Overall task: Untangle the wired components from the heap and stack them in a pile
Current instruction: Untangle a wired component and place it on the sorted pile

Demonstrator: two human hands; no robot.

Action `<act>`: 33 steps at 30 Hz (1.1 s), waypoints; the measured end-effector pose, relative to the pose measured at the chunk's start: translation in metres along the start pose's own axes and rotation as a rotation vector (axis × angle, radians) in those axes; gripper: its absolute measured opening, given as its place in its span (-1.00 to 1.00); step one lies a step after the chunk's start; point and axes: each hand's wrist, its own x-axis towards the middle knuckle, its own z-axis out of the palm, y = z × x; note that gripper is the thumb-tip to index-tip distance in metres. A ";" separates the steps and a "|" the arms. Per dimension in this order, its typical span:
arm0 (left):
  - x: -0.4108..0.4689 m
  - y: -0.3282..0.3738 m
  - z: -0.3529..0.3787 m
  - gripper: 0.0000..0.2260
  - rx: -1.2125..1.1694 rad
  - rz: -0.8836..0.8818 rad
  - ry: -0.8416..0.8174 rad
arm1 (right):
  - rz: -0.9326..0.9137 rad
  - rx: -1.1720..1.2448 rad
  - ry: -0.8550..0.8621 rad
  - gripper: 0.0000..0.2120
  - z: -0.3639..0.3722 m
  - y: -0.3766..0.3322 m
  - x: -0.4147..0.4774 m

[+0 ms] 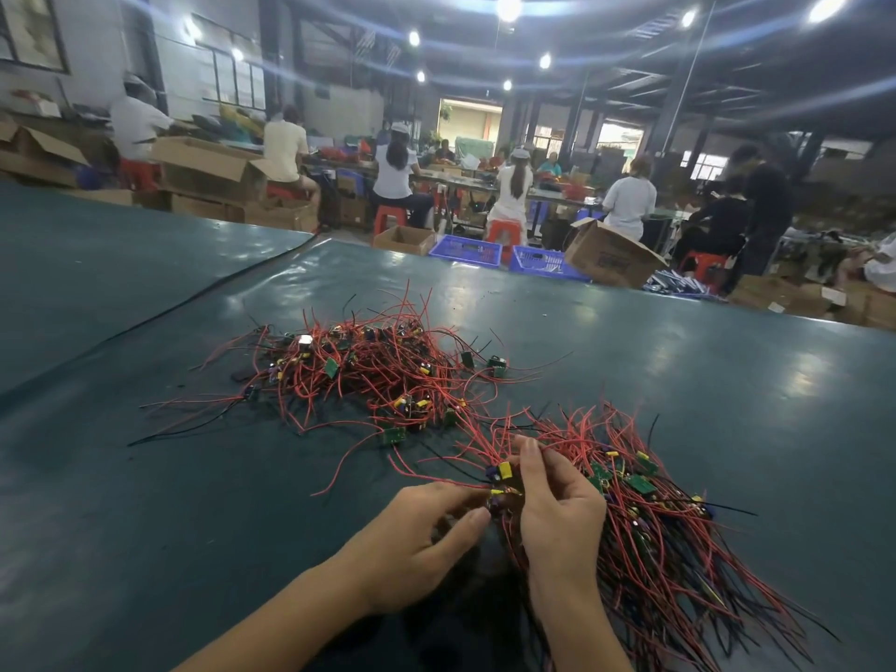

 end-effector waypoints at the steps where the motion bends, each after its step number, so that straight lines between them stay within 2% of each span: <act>1: 0.000 -0.001 0.001 -0.61 -0.026 -0.036 0.031 | 0.013 0.016 0.004 -0.78 0.000 -0.001 0.000; 4: 0.003 -0.002 0.000 -0.63 -0.299 -0.185 0.138 | 0.026 0.012 -0.035 -0.85 0.001 -0.001 -0.001; 6: 0.006 -0.001 0.001 -0.72 -0.454 -0.221 0.222 | 0.025 -0.013 -0.106 -0.82 0.002 -0.001 -0.003; 9: 0.008 0.002 -0.001 -0.75 -0.507 -0.209 0.294 | 0.022 -0.038 -0.242 -0.77 0.005 -0.001 -0.007; 14: 0.006 0.003 -0.002 -0.76 -0.496 -0.207 0.229 | 0.026 -0.103 -0.368 -0.83 0.007 0.000 -0.010; 18: 0.006 0.004 -0.005 -0.75 -0.536 -0.214 0.241 | -0.014 -0.147 -0.381 -0.93 0.006 0.003 -0.009; 24: 0.011 0.004 -0.006 -0.69 -0.675 -0.288 0.447 | -0.002 -0.150 -0.203 -0.78 0.003 0.010 -0.002; 26: 0.012 0.005 -0.008 -0.68 -0.746 -0.309 0.466 | 0.005 -0.129 -0.172 -0.77 0.002 0.010 -0.001; 29: 0.012 0.007 -0.010 -0.68 -0.855 -0.354 0.425 | 0.048 -0.042 -0.162 -0.74 0.003 0.005 -0.003; 33: 0.008 0.007 -0.010 -0.73 -0.871 -0.318 0.231 | 0.114 0.016 -0.192 -0.65 0.002 0.001 -0.004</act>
